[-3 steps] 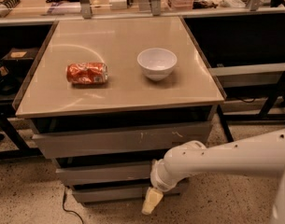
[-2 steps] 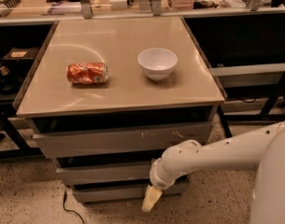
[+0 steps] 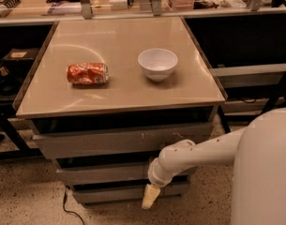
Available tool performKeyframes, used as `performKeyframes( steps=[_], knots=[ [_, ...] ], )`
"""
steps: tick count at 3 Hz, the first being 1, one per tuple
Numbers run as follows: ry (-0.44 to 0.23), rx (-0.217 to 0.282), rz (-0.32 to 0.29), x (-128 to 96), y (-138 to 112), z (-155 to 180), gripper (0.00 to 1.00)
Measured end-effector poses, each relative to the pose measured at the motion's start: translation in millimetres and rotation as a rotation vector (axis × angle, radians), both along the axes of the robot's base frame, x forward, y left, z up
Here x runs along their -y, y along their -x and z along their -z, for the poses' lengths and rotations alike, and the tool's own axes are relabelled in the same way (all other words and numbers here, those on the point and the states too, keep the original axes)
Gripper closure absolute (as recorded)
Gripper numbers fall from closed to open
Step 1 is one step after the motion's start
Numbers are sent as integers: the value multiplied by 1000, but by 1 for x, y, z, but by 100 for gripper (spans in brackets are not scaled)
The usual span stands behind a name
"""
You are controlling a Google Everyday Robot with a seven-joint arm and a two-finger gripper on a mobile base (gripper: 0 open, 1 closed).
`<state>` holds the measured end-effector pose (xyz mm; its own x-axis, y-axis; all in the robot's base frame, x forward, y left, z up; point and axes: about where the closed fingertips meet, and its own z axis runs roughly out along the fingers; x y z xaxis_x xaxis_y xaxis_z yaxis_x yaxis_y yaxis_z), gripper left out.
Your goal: Open middle drawer
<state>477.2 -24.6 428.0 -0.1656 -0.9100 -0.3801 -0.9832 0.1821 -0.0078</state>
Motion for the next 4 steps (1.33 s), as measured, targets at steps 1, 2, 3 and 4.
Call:
performKeyframes(
  steps=[1,2,3,4],
  knots=[
    [4,3,-28,-3,-9,11,0],
    [10,-18,-58,-6,-5,22,0],
    [14,-36,-57,-6,1,21,0],
    [24,-111,-19,6,29,14,0]
  ],
)
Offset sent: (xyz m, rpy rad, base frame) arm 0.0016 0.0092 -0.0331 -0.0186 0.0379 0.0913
